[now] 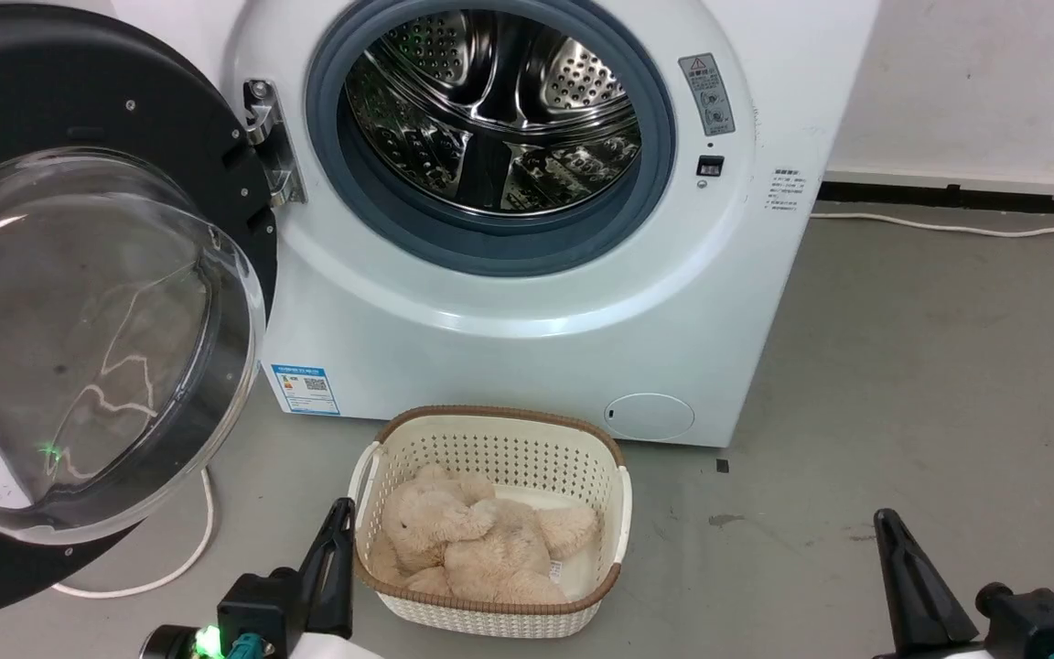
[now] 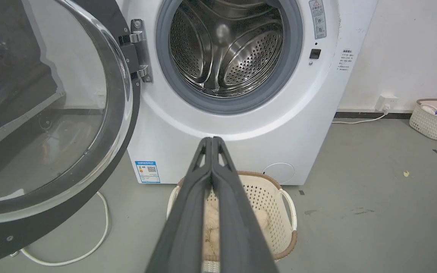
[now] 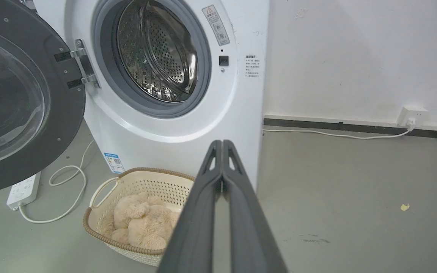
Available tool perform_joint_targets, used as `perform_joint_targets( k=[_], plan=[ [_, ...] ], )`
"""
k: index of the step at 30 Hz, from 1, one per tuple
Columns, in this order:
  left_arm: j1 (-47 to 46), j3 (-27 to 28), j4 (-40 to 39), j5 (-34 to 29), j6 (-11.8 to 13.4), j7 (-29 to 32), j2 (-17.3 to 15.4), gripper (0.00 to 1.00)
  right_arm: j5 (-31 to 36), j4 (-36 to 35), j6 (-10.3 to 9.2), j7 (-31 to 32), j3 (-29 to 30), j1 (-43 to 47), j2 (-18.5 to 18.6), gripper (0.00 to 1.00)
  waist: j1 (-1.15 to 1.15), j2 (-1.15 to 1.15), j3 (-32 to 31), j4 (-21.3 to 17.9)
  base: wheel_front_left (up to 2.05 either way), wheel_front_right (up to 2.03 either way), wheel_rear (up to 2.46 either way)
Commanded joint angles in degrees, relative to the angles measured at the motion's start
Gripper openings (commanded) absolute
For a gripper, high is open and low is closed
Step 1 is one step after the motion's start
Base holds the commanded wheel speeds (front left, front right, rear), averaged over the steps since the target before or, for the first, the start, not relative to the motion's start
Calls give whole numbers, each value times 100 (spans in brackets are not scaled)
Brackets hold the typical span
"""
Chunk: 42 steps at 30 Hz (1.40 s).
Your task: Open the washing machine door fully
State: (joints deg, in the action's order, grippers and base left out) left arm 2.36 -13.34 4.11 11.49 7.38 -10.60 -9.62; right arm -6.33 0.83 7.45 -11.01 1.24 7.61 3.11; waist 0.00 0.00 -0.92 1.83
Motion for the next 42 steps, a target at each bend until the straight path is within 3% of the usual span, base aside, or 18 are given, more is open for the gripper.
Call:
perform_joint_targets(
  k=[1, 42],
  plan=[
    [-51, 53, -34, -57, -37, 24, 34, 0, 53, -15, 1, 41, -10, -88, -6, 0, 0, 0, 1, -2, 0, 0, 0],
    [-133, 617, -200, -537, -345, 480, 316, 0, 308, -45, 2, 508, -60, -384, -14, 0, 0, 0, 41, -82, 0, 0, 0]
  ],
)
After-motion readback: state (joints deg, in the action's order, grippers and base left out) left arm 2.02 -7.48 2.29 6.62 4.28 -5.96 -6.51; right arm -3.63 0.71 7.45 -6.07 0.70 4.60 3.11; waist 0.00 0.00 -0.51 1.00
